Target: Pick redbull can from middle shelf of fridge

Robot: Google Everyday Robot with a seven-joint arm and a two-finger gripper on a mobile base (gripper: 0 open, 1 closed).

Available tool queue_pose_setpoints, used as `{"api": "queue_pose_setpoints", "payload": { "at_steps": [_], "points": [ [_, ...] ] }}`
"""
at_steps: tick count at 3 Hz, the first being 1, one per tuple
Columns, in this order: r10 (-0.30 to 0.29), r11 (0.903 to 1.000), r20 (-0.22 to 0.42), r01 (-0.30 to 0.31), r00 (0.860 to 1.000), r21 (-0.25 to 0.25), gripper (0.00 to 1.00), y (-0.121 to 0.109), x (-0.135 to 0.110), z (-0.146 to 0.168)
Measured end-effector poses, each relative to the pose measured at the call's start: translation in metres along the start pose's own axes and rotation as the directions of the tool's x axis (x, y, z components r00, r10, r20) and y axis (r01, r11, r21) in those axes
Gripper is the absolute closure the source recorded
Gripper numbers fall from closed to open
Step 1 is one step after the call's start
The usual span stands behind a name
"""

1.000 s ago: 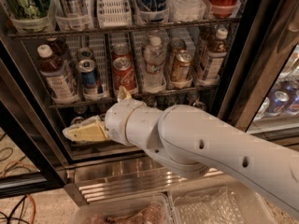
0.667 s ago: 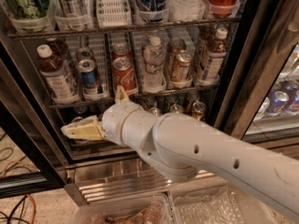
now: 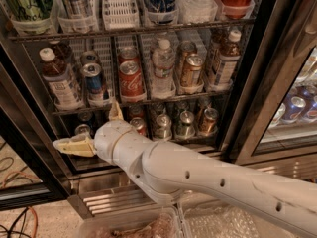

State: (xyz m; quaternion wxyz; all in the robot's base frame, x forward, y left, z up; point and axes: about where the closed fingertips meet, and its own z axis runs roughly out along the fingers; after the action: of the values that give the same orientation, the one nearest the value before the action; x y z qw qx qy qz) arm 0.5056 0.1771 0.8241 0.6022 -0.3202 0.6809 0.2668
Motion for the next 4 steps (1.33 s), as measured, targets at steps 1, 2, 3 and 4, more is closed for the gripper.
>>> {"api": "queue_pose_setpoints", "payload": {
  "at_steps": [1, 2, 3, 4],
  "points": [
    [-0.027, 0.9991, 0.024, 0.027, 0.999, 0.032, 0.00, -0.006, -0.001, 0.010],
    [-0.051, 0.9964, 0.031, 0.049, 0.998, 0.069, 0.00, -0.018, -0.006, 0.014],
    [-0.061, 0.9930, 0.032, 0.057, 0.998, 0.104, 0.18, -0.026, -0.008, 0.018],
    [-0.055, 0.9898, 0.037, 0.050, 0.998, 0.133, 0.34, -0.032, -0.009, 0.023]
  ]
}}
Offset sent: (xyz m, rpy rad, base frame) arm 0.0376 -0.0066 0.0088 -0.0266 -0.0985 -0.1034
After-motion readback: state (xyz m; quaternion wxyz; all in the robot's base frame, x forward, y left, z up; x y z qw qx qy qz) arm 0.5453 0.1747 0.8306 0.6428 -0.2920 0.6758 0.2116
